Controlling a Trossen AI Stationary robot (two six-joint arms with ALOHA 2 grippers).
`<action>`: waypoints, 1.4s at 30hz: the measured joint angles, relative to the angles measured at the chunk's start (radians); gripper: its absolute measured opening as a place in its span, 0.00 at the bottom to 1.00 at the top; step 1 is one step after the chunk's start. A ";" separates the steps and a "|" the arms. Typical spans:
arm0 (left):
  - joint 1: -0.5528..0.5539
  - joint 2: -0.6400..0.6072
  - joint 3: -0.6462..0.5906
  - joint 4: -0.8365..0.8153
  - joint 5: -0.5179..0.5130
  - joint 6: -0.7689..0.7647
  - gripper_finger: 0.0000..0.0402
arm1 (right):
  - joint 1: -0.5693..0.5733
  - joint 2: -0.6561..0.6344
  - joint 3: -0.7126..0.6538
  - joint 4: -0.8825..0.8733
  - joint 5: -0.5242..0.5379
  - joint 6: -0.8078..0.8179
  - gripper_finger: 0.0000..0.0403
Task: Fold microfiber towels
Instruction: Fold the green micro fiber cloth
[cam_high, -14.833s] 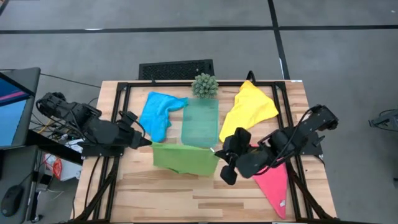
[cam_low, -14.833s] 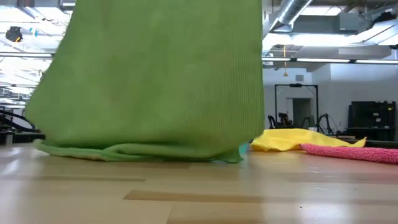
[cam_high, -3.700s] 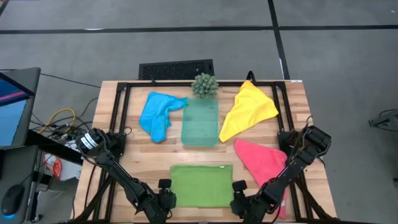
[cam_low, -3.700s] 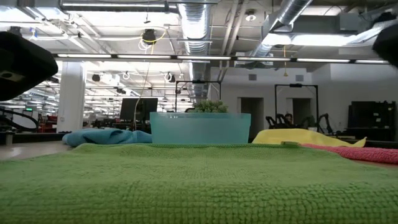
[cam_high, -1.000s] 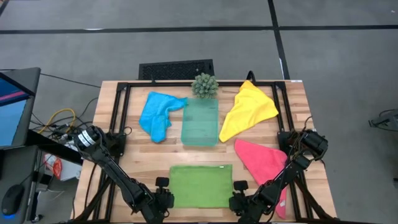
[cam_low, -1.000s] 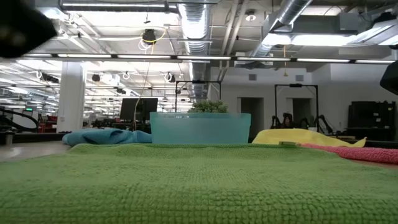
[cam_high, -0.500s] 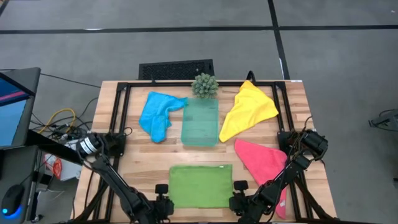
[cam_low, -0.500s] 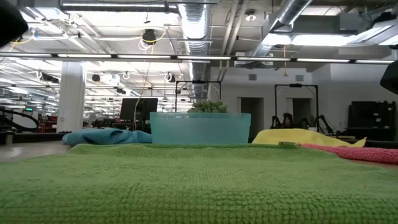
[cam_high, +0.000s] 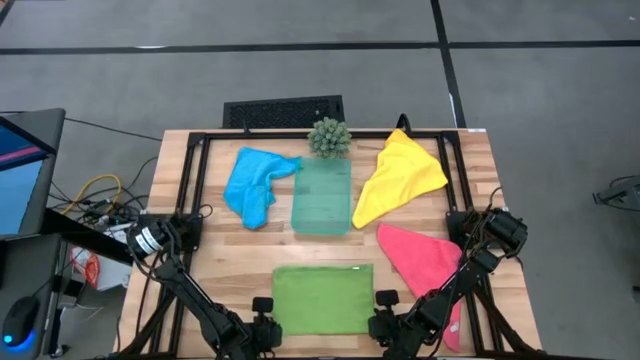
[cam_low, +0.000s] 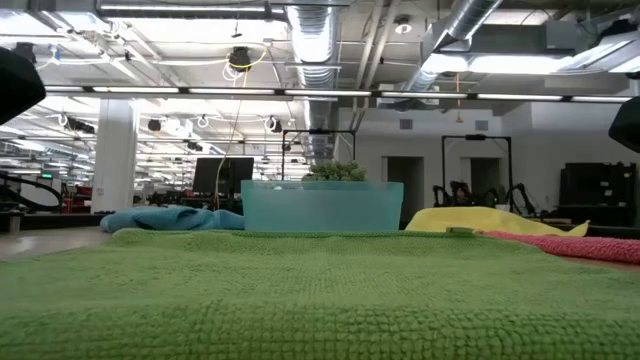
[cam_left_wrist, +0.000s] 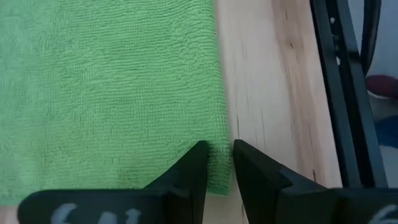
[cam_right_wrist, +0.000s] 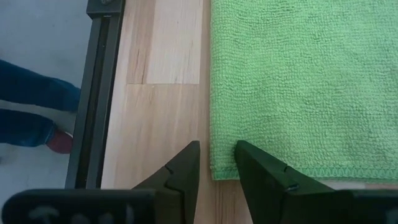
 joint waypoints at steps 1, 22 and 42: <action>0.000 0.000 0.000 -0.003 0.000 0.012 0.18 | 0.000 0.000 0.000 0.000 0.000 0.000 0.33; 0.021 0.039 0.004 -0.025 0.029 0.049 0.07 | -0.001 -0.001 0.000 -0.022 -0.001 0.001 0.08; 0.027 0.051 0.255 -0.461 -0.025 -0.055 0.00 | -0.020 -0.124 -0.003 -0.167 0.016 0.035 0.01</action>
